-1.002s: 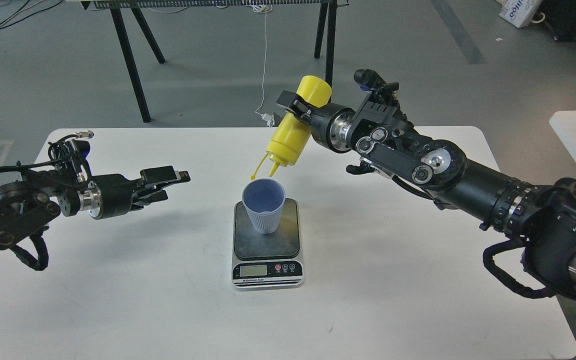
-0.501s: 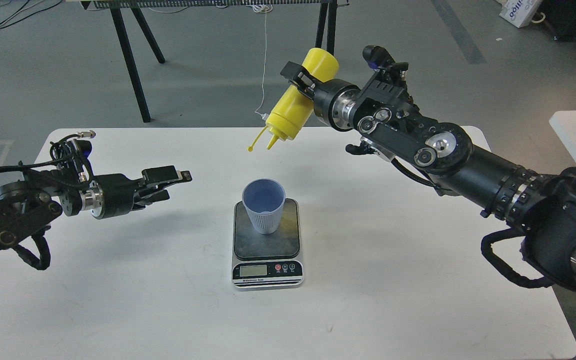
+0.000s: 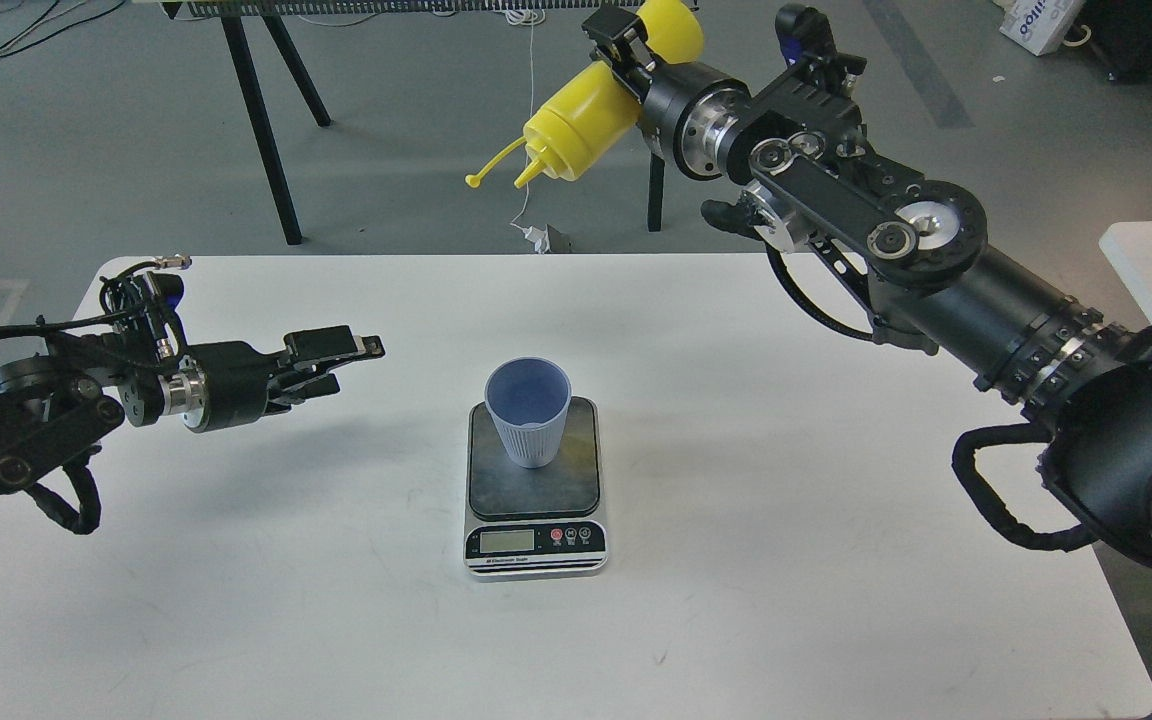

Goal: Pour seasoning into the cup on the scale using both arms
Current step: 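Raise the bottle away from the cup and turn it upright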

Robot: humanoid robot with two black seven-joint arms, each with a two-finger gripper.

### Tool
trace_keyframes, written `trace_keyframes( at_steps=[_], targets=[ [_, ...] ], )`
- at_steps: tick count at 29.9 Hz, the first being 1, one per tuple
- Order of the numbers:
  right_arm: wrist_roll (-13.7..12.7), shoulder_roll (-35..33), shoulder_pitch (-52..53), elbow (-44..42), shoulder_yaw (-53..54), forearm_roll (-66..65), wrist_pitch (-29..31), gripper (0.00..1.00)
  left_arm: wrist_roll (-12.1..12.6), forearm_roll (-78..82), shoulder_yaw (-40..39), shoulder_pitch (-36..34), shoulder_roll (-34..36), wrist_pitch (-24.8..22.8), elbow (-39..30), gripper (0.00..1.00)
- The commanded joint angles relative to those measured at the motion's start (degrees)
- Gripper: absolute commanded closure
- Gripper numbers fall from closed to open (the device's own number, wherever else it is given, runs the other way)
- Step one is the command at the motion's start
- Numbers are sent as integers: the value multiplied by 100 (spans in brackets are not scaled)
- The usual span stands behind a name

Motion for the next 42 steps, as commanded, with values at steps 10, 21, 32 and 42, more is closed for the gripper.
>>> trace_keyframes(
  at_steps=[10,21,32,42],
  targets=[
    [-57,-882,44,-34,1820,853,1,98,0,-9,-8,-12,-22,0,0,0],
    [-109,-2112,-245,-25,2146,3480,-113,98,0,-9,-8,-21,13,0,-18,0],
    [-425,-2913,-1738,10,2224,5960,808,98,0,-150,-16,-21,206,0,-26,0],
    [-1217,-2738,-3890,834,2392,7245,2312,98,0,-167,-16,-12,224,0,-26,0]
  ],
)
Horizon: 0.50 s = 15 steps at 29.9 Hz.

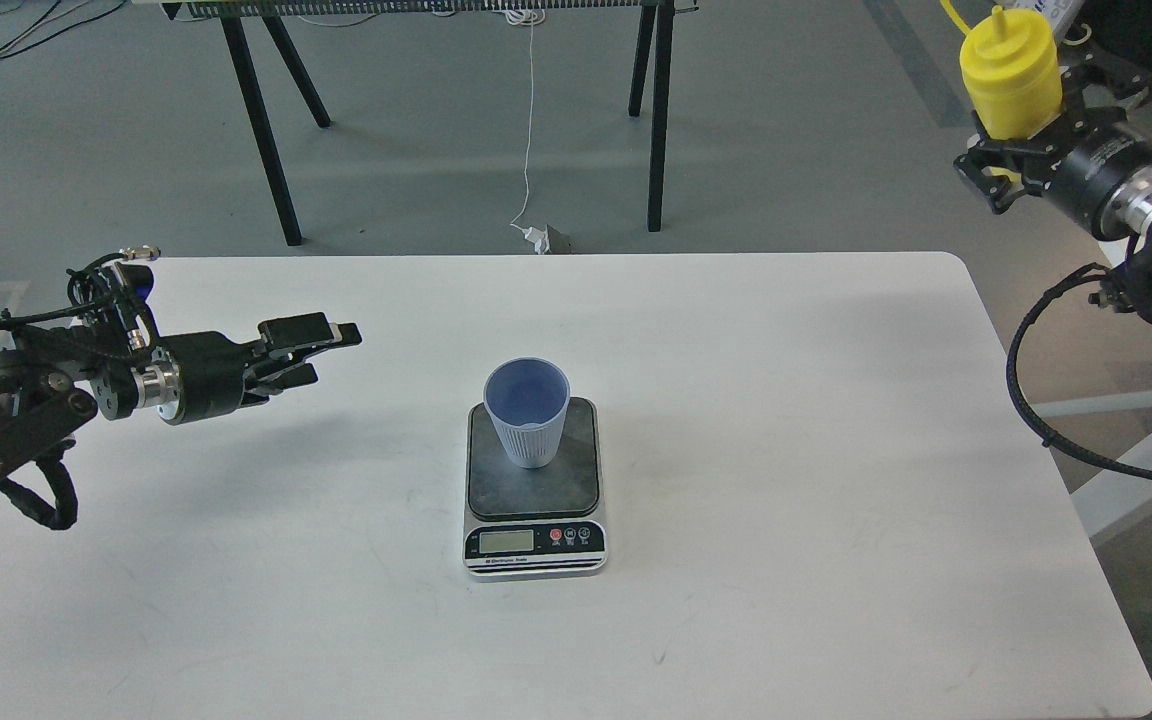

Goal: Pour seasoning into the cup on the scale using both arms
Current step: 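Raise the bottle away from the cup and turn it upright, then lower the yellow bottle back onto the table beside the scale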

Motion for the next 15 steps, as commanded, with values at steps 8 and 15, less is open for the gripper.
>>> trace_keyframes(
  at_steps=[8,15],
  targets=[
    [-199,571,-2001,930,-45,153,965,98,-1,8,0,18,-16,0,2,0],
    [-191,853,-2160,781,-624,126,965,98,-1,8,0,62,-33,0,2,0]
  ],
)
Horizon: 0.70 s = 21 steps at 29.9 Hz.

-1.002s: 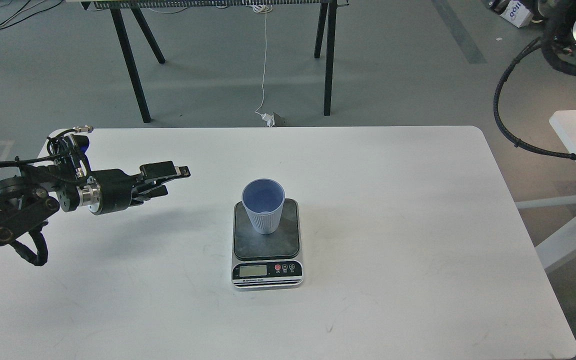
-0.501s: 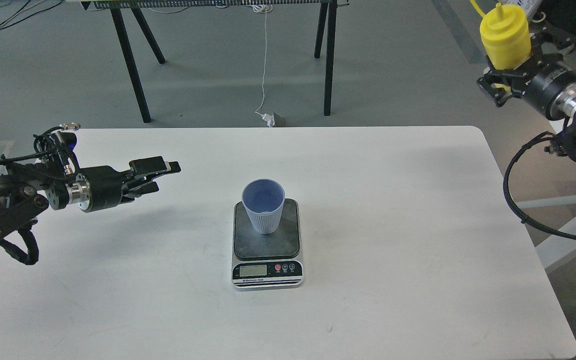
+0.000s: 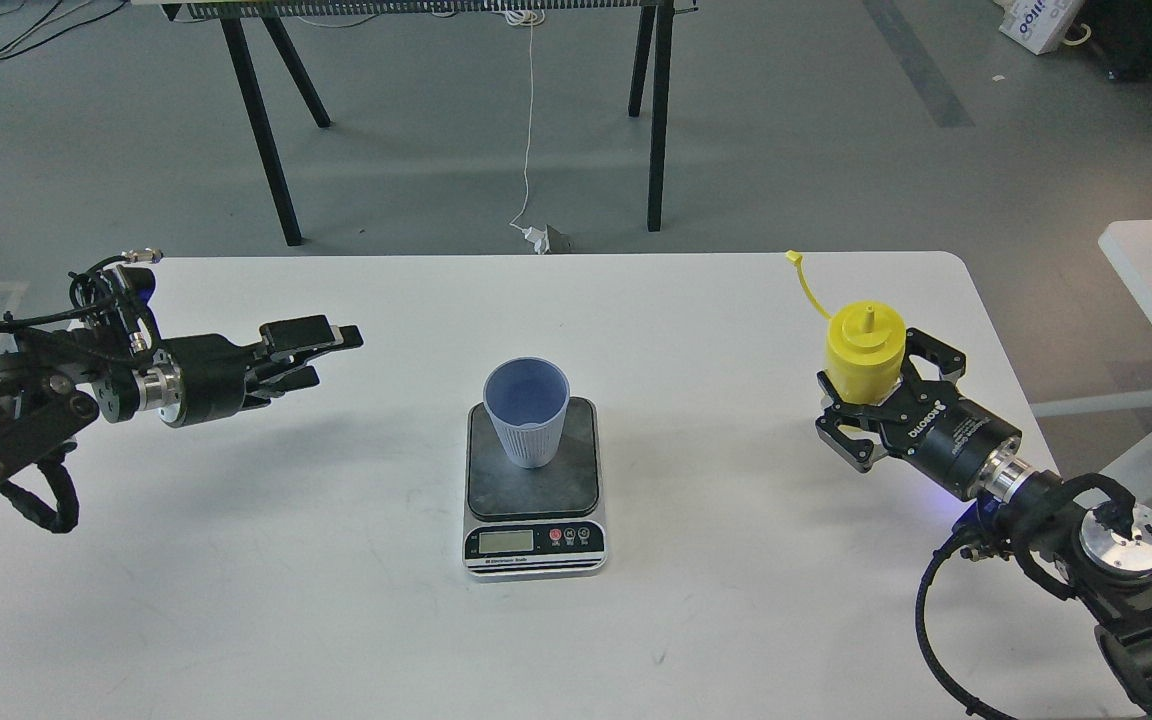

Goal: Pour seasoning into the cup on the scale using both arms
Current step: 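Lower the yellow bottle back onto the table beside the scale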

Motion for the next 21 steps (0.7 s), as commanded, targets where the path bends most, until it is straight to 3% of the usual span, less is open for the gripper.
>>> trace_keyframes(
  at_steps=[1,6,14,21],
  targets=[
    [17,160,4,-136,-387,-3,1,98,1,3,-2,17,-15,0,0,0],
    [26,362,12,-216,-476,-30,1,93,1,-5,-2,8,2,0,0,0],
    [61,406,21,-313,-476,-56,1,72,1,3,7,34,2,0,0,0],
    [79,477,4,-322,-450,-56,1,28,1,-5,7,43,20,0,0,0]
  ],
)
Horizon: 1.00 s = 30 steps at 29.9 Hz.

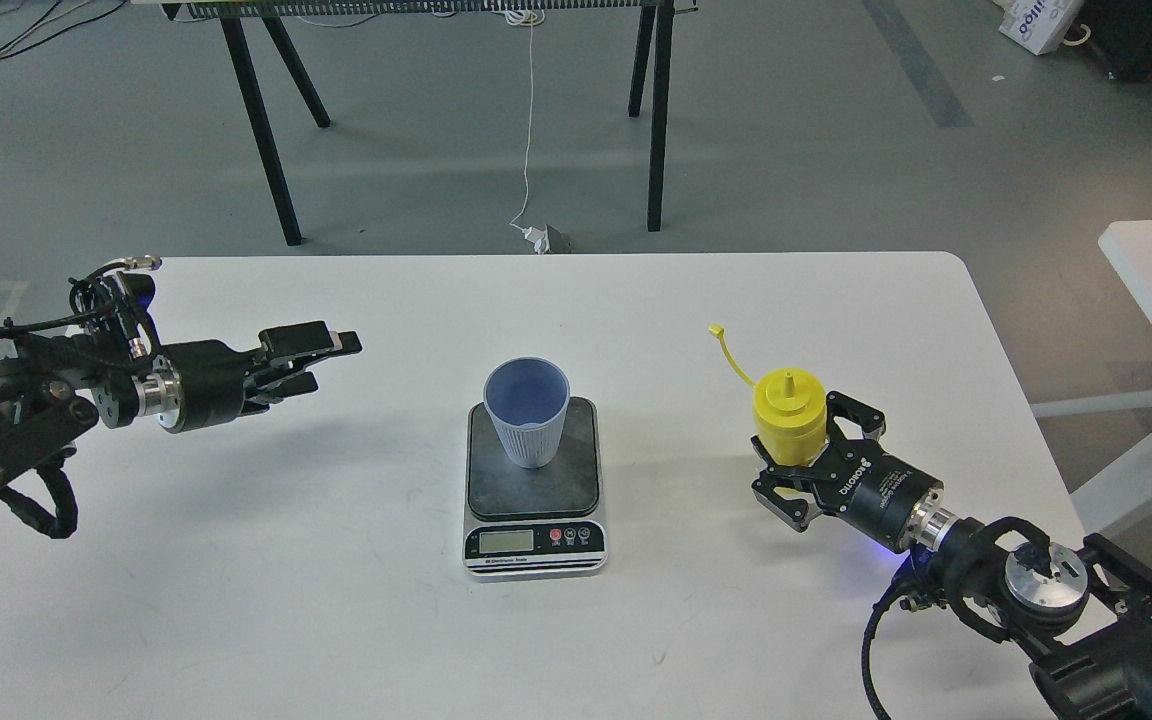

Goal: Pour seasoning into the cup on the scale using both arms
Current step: 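Lower the yellow bottle back onto the table beside the scale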

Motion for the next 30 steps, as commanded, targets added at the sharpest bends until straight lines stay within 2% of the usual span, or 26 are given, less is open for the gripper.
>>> trace_keyframes(
  at_steps=[1,2,3,18,26,30],
  targets=[
    [1,15,-26,-2,24,0,-1,19,1,-5,0,-3,-2,0,0,0],
    [19,15,-35,-2,33,8,-1,10,1,4,0,-3,-2,0,0,0],
    [19,15,-52,-2,50,8,-1,6,1,4,0,-3,-2,0,0,0],
    [1,-64,-228,34,94,17,-1,4,1,4,0,-12,-2,0,0,0],
    [-25,-538,-491,104,103,52,-1,3,1,-5,-9,-12,7,0,0,0],
    [-25,-819,-676,445,112,52,-1,3,1,-5,0,-3,7,0,0,0]
  ],
)
